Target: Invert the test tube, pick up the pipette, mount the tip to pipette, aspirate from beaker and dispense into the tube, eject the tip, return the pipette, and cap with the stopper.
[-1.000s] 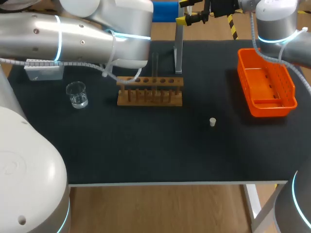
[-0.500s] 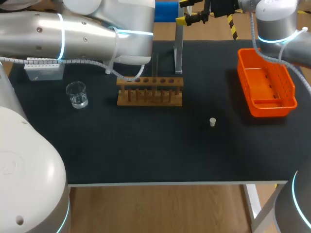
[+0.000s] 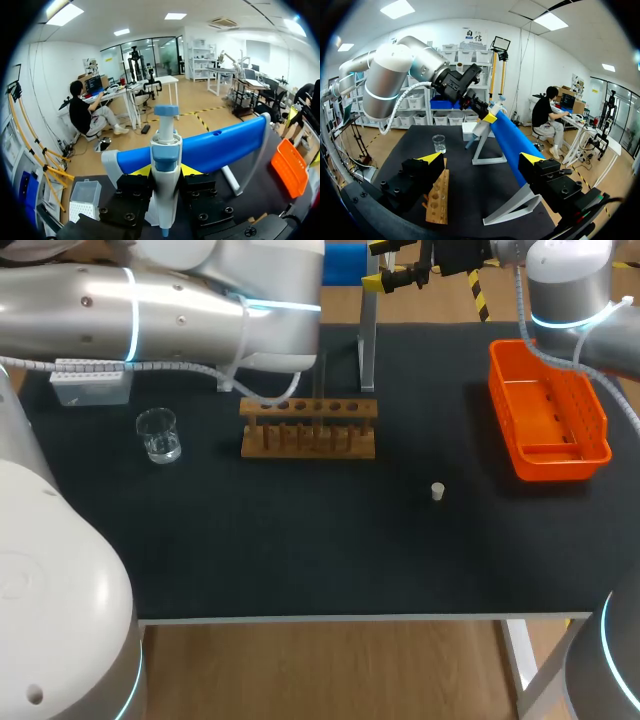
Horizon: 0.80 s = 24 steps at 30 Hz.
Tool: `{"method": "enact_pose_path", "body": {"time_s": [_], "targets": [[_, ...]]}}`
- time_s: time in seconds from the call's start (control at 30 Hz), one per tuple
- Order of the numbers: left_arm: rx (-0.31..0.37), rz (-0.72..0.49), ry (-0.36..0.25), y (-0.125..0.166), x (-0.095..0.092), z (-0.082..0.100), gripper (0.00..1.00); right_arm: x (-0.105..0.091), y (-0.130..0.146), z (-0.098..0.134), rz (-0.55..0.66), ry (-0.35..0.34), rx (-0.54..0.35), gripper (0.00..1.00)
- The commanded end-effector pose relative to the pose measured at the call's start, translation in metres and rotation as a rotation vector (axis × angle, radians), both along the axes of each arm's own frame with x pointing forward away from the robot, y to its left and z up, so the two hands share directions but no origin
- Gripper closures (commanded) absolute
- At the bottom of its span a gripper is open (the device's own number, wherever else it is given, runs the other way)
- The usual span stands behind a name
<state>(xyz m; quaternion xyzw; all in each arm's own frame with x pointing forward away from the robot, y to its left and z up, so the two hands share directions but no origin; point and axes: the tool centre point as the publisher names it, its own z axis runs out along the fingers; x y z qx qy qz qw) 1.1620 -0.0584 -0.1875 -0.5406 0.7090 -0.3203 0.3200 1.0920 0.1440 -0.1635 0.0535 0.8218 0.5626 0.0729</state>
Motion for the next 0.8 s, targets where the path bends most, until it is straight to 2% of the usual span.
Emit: {"method": "enact_pose_path", "body": {"time_s": [0.03,0.8], "targets": [[0.009,0.009,0.019,-0.0033,0.0056,0.0028,1.00,0.0007,-0.0010,0.0007,0.003,0.002,-0.002,0.00],[0.041,0.059,0.071,-0.0055,0.0122,-0.0047,1.00,0.0007,-0.0010,0.0007,0.003,0.002,-0.002,0.00]]}}
